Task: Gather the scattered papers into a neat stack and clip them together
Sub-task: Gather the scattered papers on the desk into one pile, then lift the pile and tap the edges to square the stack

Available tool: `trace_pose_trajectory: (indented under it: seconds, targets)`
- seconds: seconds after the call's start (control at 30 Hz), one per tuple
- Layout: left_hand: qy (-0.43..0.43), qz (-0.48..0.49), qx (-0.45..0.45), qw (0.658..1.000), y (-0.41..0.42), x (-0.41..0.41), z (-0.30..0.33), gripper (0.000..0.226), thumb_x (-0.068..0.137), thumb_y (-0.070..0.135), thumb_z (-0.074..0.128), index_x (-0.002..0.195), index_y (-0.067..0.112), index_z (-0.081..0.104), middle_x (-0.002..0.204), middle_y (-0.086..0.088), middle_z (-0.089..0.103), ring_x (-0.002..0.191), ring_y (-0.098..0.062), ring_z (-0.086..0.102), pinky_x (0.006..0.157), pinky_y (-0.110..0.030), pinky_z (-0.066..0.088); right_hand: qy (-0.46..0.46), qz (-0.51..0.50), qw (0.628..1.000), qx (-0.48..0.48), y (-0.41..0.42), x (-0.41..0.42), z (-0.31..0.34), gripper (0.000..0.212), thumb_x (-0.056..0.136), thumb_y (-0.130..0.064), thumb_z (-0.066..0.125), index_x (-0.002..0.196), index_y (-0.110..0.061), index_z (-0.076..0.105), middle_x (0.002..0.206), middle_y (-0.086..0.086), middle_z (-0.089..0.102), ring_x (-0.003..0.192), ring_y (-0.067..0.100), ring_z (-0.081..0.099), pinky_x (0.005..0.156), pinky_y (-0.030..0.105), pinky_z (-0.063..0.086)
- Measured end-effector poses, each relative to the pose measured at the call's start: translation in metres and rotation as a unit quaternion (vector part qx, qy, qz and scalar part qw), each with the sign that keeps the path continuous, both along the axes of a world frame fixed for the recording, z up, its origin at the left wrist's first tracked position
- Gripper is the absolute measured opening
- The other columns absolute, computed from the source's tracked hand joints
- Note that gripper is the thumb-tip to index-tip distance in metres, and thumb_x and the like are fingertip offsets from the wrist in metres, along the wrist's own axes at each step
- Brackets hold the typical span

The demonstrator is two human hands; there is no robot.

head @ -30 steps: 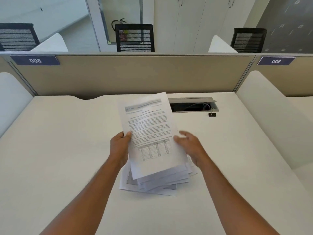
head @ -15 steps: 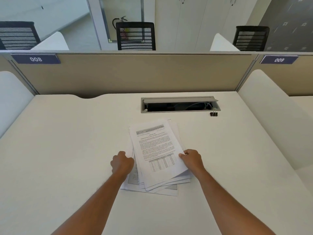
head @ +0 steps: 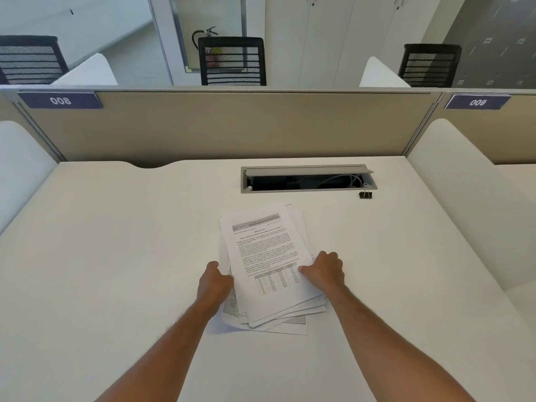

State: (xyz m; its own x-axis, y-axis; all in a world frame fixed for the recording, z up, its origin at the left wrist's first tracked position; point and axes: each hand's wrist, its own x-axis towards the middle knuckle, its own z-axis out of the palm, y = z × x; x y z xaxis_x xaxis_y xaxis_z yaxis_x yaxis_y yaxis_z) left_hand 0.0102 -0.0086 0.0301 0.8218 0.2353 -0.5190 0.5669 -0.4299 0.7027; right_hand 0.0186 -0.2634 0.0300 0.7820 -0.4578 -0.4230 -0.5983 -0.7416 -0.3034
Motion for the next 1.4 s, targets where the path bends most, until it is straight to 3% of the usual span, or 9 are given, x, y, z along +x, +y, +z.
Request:
trace_pose_trajectory:
  seconds: [0.27,0.43,0.57,0.73,0.83,0.97,1.13,1.3,1.4]
  targets:
    - [-0.025,0.016,-0.065,0.997,0.002,-0.005,-0.010,0.037,0.096,0.022,0.062,0.131,0.010,0.056,0.119,-0.003,0.066,0.106,-0.028,0.065,0.090,-0.039,0.054,-0.003,0.014,0.999,0.052,0.022,-0.015,-0.010,0.051,0.089,-0.044,0.058,0.127,-0.011,0.054,0.128,0.011,0.060,0.118,0.032,0.057,0.092,0.036,0.050]
    - [-0.009,0.041,-0.181,0.983,0.007,-0.002,-0.018,0.031,0.092,0.002,0.064,0.121,0.008,0.059,0.117,-0.012,0.072,0.100,-0.030,0.071,0.082,-0.042,0.060,-0.025,0.028,0.996,0.085,0.025,-0.020,-0.008,0.035,0.091,-0.035,0.056,0.114,-0.011,0.065,0.117,0.006,0.070,0.108,0.029,0.064,0.089,0.033,0.051]
    - [0.039,0.058,-0.265,0.962,0.018,0.000,-0.019,0.030,0.091,-0.008,0.063,0.120,0.001,0.064,0.112,-0.016,0.075,0.098,-0.034,0.074,0.076,-0.040,0.061,-0.076,-0.068,0.988,0.118,0.009,-0.017,-0.001,0.055,0.092,-0.042,0.058,0.135,-0.008,0.056,0.135,0.011,0.061,0.123,0.031,0.058,0.097,0.035,0.047]
    - [0.074,-0.020,-0.329,0.941,0.027,-0.008,-0.025,0.032,0.089,-0.010,0.065,0.118,0.005,0.069,0.126,-0.017,0.072,0.112,-0.033,0.069,0.100,-0.044,0.053,-0.020,-0.113,0.896,0.430,-0.005,-0.012,0.008,0.064,0.088,-0.049,0.069,0.130,-0.002,0.059,0.123,0.012,0.071,0.105,0.022,0.070,0.095,0.035,0.053]
    - [0.108,-0.108,-0.335,0.930,0.030,-0.014,-0.025,0.041,0.089,-0.007,0.067,0.127,0.008,0.065,0.127,-0.011,0.072,0.119,-0.032,0.067,0.104,-0.047,0.052,0.006,-0.090,0.860,0.502,-0.005,-0.017,0.005,0.038,0.095,-0.019,0.067,0.129,-0.003,0.061,0.120,0.007,0.072,0.104,0.022,0.071,0.092,0.039,0.057]
    - [0.128,-0.143,-0.312,0.930,0.035,-0.013,-0.022,0.054,0.079,0.015,0.081,0.130,0.012,0.064,0.127,-0.008,0.073,0.118,-0.031,0.069,0.103,-0.054,0.052,0.010,-0.082,0.838,0.540,-0.007,-0.022,-0.005,0.039,0.096,0.007,0.057,0.134,-0.004,0.059,0.124,0.012,0.071,0.112,0.031,0.069,0.103,0.051,0.051]
    - [0.038,-0.022,-0.309,0.950,0.027,-0.002,-0.015,0.037,0.092,-0.001,0.068,0.128,0.006,0.063,0.123,-0.014,0.074,0.107,-0.034,0.073,0.097,-0.055,0.056,-0.007,-0.041,0.841,0.540,-0.005,-0.027,-0.005,0.041,0.094,0.008,0.059,0.131,-0.008,0.059,0.124,0.009,0.072,0.113,0.029,0.069,0.103,0.047,0.052]
    - [-0.130,-0.014,-0.212,0.969,0.009,-0.002,0.015,0.043,0.090,-0.006,0.061,0.127,0.015,0.062,0.120,-0.004,0.074,0.109,-0.025,0.071,0.095,-0.049,0.058,-0.159,0.006,0.912,0.378,0.013,-0.025,0.022,0.036,0.088,0.003,0.064,0.118,-0.018,0.064,0.114,0.000,0.073,0.106,0.019,0.070,0.096,0.040,0.058]
    - [-0.259,0.000,-0.130,0.957,-0.004,-0.005,0.048,0.034,0.094,-0.002,0.057,0.122,0.016,0.054,0.113,0.003,0.067,0.101,-0.010,0.067,0.079,-0.024,0.058,-0.280,-0.012,0.880,0.384,0.022,-0.025,0.048,0.033,0.092,0.003,0.061,0.115,-0.021,0.064,0.110,-0.005,0.073,0.103,0.013,0.070,0.091,0.032,0.058]
